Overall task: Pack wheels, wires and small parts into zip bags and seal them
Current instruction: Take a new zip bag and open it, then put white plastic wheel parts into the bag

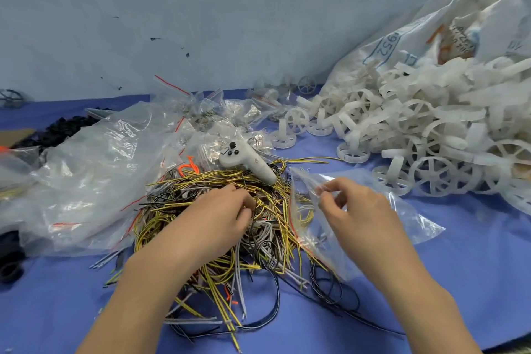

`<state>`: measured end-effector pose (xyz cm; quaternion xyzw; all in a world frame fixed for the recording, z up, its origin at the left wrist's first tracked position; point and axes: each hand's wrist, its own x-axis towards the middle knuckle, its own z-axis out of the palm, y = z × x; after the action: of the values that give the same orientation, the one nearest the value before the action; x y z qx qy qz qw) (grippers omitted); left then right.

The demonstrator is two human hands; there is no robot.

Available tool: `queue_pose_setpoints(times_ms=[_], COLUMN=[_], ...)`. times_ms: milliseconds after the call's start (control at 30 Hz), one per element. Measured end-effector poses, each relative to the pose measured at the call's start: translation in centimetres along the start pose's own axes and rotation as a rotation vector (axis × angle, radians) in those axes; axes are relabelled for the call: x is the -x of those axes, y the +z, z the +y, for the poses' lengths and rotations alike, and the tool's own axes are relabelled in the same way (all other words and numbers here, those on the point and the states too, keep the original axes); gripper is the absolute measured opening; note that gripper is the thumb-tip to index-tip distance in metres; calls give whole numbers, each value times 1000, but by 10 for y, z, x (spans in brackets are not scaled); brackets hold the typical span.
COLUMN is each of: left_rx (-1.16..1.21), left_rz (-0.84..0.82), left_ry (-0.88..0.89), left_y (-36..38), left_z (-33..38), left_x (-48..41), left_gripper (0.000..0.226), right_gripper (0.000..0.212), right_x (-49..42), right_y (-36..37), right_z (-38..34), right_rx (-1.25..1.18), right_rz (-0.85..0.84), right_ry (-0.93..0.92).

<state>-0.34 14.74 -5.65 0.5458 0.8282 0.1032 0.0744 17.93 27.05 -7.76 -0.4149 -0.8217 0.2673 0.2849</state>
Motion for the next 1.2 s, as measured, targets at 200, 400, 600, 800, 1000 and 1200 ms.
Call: queue_pose_setpoints(times_ms=[200,400,600,800,1000,1200], left_rx=[18,-239,-243,-67,162,391], left_rz=[152,142,147,651,1047,1072], left_ry=[-94,-90,-123,167,143,125], left_y=[6,22,15,-23,-49,-60], left_z=[1,2,7,10,-2,-10], left_x=[-6,-17,-20,-10,7,19], left_gripper=[33,44,33,15,20,16], right_gripper=[14,14,16,15,19,16], right_x=[0,0,0,0,0,0], right_y=[1,0,-1,-5,-4,-5], right_z=[1,0,1,1,-4,-5], right_rx=[-11,-5,-14,-50,-68,-137], right_rz=[14,0,-1,25,33,47], right_ry=[-6,-17,-4,12,18,24])
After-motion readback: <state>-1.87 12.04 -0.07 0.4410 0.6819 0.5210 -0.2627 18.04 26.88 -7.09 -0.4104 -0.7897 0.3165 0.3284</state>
